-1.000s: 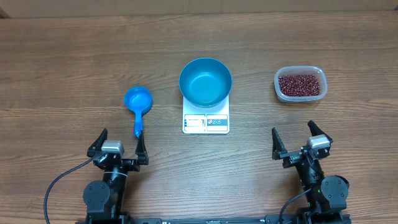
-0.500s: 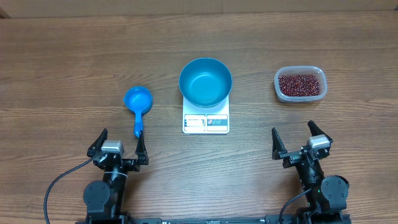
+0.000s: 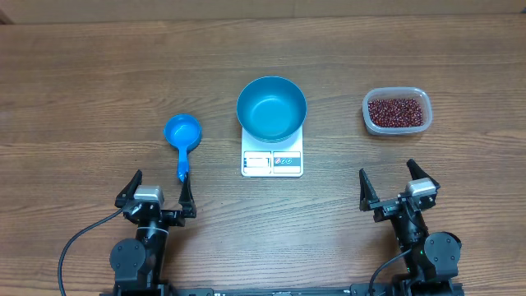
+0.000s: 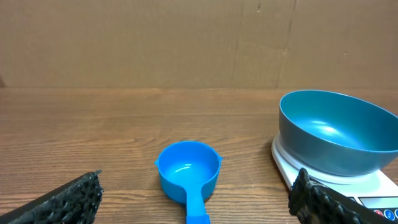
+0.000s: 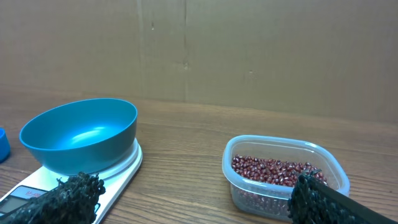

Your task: Scoop item into bowl and weigh 150g on scale

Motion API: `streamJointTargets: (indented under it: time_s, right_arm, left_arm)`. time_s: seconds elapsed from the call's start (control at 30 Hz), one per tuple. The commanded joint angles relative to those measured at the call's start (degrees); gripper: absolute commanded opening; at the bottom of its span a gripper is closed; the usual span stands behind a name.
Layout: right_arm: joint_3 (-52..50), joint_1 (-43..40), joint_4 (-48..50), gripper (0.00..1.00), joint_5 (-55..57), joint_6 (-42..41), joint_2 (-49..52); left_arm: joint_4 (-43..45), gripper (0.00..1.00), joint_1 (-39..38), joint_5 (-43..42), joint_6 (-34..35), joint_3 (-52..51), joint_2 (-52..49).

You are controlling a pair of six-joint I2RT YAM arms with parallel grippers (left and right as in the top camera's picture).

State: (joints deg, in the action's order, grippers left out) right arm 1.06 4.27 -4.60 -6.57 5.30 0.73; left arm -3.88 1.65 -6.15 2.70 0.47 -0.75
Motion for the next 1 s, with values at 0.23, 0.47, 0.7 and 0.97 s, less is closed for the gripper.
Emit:
streamJointTargets:
  time_s: [0.23,0.47,0.7,0.97]
  right_arm:
    - [-0.6,0.2,0.3,1.0,0.1,0.5,-0.5]
    - [-0.6,0.2,0.3,1.0,0.1,0.5,-0.5]
    - [-0.6,0.2,0.3,1.0,0.1,0.5,-0.5]
    - [-0.6,0.2,0.3,1.0,0.1,0.5,-0.5]
  left_arm:
    - [-0.2,0.99,0.4,0.3,0.3,-0.2,0.4]
    - [-0.1,1.0,0.4,0.2,0.3,-0.2,0.4]
    - [0.3,1.0,0.4,0.2,2.5,-0.2,0.4]
    - [0.5,1.0,0.4,0.2,2.4,-0.2,0.4]
